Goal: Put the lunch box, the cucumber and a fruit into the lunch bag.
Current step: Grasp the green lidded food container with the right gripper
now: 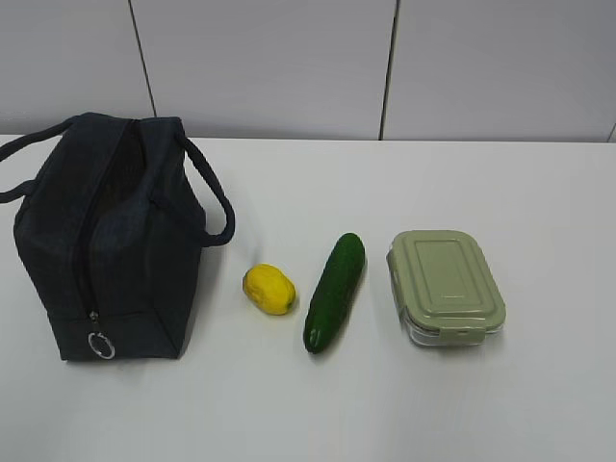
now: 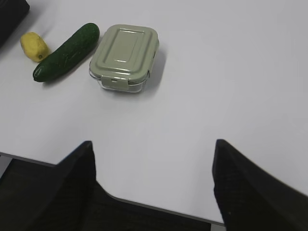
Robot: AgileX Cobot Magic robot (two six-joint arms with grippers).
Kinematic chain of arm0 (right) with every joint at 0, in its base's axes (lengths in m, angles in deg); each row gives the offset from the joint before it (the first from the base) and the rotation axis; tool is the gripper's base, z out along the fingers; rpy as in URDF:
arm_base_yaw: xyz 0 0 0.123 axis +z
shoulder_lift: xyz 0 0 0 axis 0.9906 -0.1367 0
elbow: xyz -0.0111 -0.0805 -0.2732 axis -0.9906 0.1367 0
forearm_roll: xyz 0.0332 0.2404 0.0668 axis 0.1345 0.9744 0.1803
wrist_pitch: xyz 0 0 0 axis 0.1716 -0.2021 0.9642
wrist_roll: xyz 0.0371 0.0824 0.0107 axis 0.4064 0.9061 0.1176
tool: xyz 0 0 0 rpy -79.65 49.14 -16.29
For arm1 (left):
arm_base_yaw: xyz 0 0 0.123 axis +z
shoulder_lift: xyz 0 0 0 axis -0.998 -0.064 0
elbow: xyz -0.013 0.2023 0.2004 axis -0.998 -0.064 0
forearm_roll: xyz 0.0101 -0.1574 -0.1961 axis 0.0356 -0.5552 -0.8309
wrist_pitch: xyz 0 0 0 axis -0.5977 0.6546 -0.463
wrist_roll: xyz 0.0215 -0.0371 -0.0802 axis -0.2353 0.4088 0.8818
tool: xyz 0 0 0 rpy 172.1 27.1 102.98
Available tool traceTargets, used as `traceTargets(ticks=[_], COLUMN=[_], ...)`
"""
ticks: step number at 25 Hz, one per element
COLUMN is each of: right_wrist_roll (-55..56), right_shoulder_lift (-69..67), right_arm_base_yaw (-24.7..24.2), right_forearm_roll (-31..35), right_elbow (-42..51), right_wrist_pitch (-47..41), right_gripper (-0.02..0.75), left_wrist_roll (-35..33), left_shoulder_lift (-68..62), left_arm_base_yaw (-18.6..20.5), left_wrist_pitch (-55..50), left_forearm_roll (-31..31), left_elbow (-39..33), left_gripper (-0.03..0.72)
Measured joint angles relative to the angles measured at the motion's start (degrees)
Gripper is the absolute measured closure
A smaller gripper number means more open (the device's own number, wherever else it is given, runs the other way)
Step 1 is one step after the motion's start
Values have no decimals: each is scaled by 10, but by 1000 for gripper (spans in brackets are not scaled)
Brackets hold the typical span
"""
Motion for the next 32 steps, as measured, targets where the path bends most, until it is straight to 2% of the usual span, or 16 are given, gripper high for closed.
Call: traceTargets(ticks=[21, 32], right_wrist_roll=[0, 8], right_shoulder_lift=[0, 0], right_arm_base_yaw=[0, 0], right_forearm_roll=[-1, 7], right_elbow=[0, 0], right_wrist_pitch=[0, 0], right_gripper=[177, 177], left_wrist_roll=[0, 0], left_shoulder_lift=[0, 0], left_arm_base_yaw=[0, 0], left_wrist_pitch=[0, 0], left_forearm_roll=[0, 22], left_elbow=[0, 0], left_gripper=[241, 241])
